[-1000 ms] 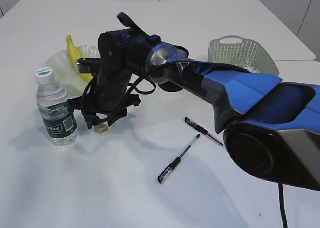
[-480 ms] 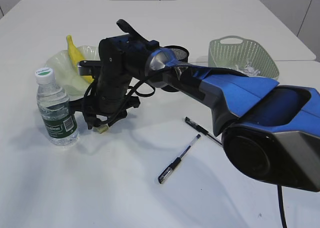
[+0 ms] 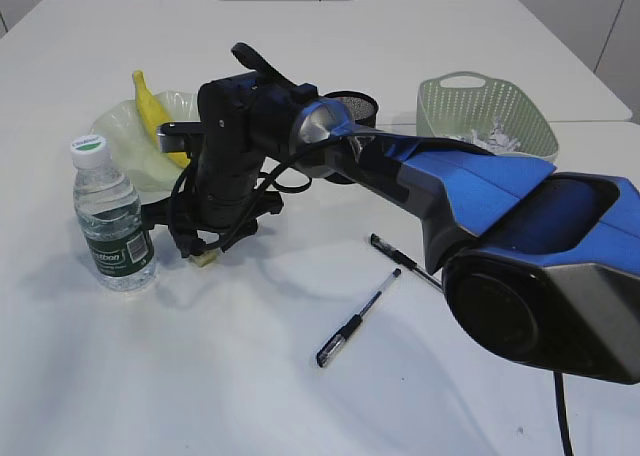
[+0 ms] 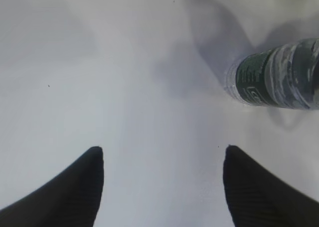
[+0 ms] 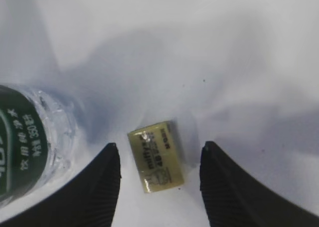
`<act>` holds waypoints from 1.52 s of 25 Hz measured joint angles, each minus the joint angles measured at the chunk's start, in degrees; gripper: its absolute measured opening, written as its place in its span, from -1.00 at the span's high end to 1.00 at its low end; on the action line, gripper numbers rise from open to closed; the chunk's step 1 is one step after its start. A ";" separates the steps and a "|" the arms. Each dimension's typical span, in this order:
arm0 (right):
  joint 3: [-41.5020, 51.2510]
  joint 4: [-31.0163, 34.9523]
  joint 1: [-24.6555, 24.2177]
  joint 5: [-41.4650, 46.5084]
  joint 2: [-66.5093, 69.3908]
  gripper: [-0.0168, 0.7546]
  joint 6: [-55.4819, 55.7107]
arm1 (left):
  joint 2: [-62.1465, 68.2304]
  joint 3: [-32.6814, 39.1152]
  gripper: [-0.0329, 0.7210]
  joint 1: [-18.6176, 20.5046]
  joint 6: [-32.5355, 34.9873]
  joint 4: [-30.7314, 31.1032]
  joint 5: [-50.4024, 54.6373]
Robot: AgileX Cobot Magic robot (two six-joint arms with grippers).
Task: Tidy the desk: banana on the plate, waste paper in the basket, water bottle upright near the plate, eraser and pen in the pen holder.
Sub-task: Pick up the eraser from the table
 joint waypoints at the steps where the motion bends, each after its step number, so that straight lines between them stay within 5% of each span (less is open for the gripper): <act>1: 0.00 0.00 0.00 0.00 0.00 -0.05 0.00 | 0.00 0.00 -0.49 0.00 0.00 0.00 0.00; 19: 0.00 -3.97 1.30 0.00 0.00 -0.04 -0.21 | 0.00 0.00 -0.49 0.00 0.00 0.00 -0.22; 38: -0.11 -5.08 1.30 0.10 0.00 0.60 0.12 | 0.00 0.00 -0.49 0.00 0.00 0.00 -0.22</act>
